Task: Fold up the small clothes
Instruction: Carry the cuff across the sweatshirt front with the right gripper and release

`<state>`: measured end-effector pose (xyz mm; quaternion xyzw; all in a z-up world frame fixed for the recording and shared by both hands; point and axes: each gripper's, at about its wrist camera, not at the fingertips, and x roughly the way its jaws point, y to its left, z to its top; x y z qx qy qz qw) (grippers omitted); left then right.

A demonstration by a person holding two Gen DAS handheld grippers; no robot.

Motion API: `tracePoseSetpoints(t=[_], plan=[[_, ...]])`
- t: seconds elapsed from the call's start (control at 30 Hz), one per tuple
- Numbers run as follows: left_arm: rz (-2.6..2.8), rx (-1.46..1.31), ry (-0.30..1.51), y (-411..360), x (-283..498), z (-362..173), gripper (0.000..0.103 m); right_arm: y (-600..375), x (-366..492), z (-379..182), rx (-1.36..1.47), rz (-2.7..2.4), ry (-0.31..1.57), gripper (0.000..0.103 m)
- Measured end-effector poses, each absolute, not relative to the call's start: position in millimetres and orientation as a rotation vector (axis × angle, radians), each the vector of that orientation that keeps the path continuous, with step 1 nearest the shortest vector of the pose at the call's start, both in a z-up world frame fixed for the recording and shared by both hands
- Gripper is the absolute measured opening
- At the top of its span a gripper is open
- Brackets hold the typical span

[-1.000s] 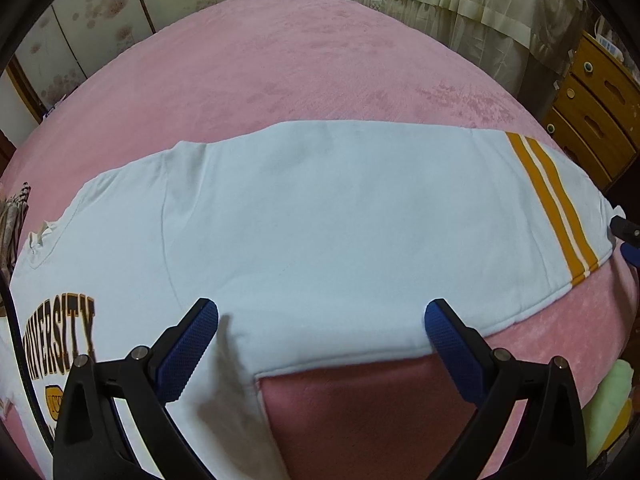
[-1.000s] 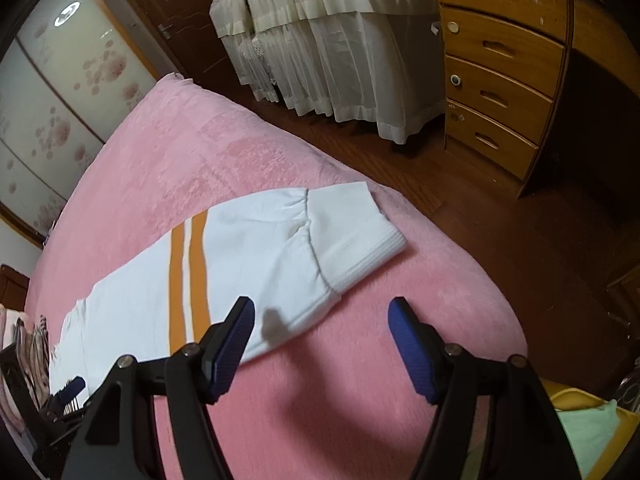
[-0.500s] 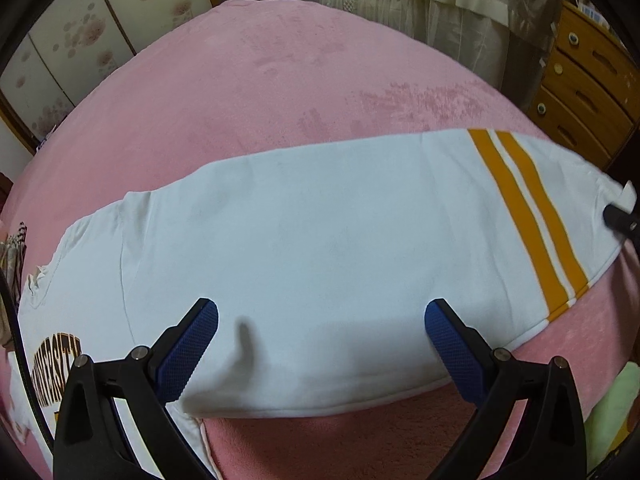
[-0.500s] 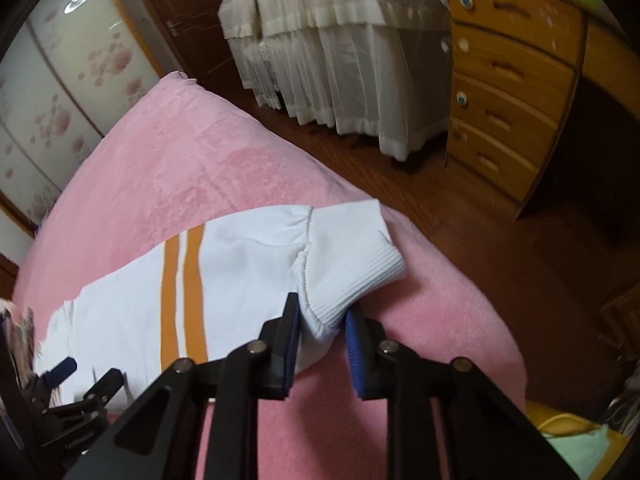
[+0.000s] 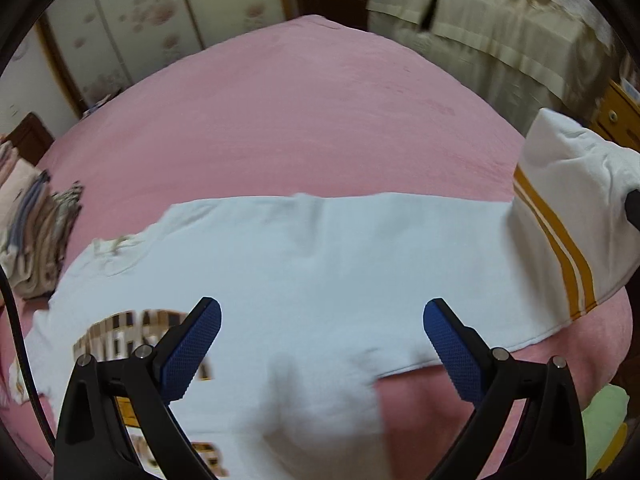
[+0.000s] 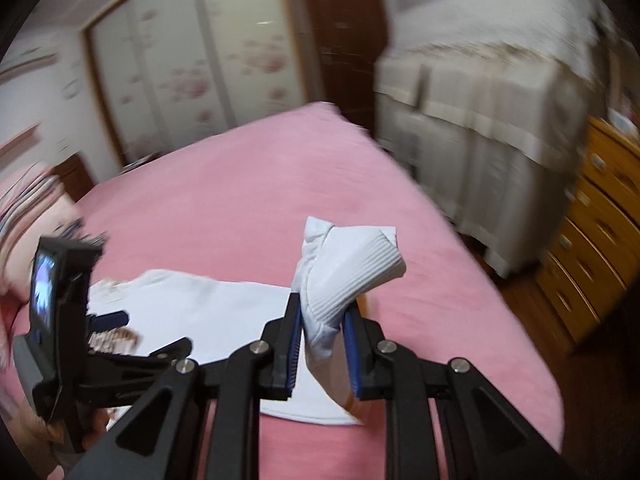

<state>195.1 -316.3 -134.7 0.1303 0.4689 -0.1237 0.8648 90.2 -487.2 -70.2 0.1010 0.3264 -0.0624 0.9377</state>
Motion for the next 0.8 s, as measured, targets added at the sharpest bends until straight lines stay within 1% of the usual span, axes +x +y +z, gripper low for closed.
tracePoseSetpoints(t=[0.23,0.4,0.67,0.8], plan=[[-0.164,0.253,0.942,-212.5,191.9,-117.9,0.101,-386.3,141.1,-77.5,0.126,0.062,0.702,0.019],[-0.111,0.204,0.974,-144.1,188.5,-132.3,0.101,-318.5,169.3,-105.6,0.086,0.166,0.775,0.019],[-0.105,0.128,1.045,-88.2,190.7,-163.4,0.101,-241.3,182.0,-166.0,-0.013,0.237,0.905,0.019],[-0.117,0.081,1.079,-77.7,193.8,-174.3,0.101,-220.7,175.5,-186.3,-0.074,0.252,0.955,0.023]])
